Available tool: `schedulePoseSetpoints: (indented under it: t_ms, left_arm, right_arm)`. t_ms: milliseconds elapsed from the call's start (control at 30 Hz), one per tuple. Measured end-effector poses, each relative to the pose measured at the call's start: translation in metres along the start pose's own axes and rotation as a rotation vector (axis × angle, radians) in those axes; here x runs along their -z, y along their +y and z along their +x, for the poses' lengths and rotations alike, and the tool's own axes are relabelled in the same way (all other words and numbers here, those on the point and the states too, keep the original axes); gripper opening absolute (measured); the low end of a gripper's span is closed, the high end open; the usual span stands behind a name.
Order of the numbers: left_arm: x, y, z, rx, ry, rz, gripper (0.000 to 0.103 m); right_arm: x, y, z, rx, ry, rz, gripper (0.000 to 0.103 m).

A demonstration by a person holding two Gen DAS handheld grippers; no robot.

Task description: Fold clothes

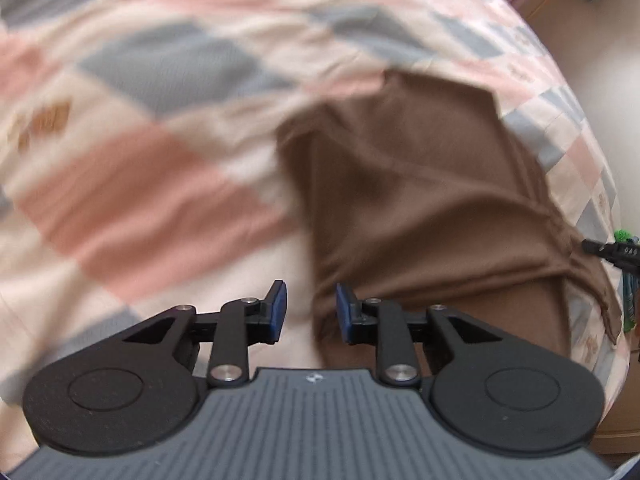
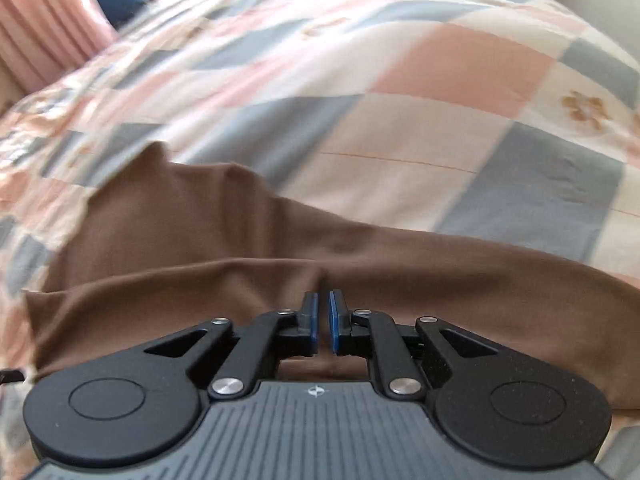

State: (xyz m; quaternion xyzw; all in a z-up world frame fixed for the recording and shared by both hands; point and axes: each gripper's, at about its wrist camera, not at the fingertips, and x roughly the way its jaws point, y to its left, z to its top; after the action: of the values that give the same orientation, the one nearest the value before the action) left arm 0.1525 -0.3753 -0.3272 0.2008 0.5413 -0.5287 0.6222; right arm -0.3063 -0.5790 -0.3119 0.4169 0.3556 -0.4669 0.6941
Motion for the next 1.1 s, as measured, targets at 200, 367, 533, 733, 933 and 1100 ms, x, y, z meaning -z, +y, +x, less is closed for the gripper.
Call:
schedulePoseSetpoints:
  t_ms: [200, 367, 533, 733, 933, 1100]
  left_arm:
    - [-0.012, -0.043, 0.015, 0.114, -0.025, 0.074, 0.022]
    - [-0.007, -0.044, 0.039, 0.134, 0.012, 0.03, 0.022]
    - [0.002, -0.037, 0.056, 0.071, 0.053, 0.05, 0.021]
    - [0.002, -0.035, 0.046, 0.051, 0.019, 0.062, 0.02]
    - [-0.012, -0.036, 0.039, 0.074, -0.073, 0.055, 0.02]
    - [-0.019, -0.015, 0.059, -0.025, 0.027, 0.005, 0.013]
  right_arm:
    - [0.007, -0.029, 0.015, -0.113, 0.009, 0.259, 0.02]
    - [-0.009, -0.022, 0.045, -0.124, 0.005, 0.135, 0.002]
    - [-0.015, -0.006, 0.034, -0.049, -0.106, -0.017, 0.001]
    - [-0.005, -0.01, 0.022, 0.017, -0.097, 0.04, 0.016]
    - [0.023, 0.021, 0.016, -0.117, -0.035, -0.032, 0.015]
    - [0.032, 0.018, 0.029, -0.043, 0.024, 0.043, 0.01]
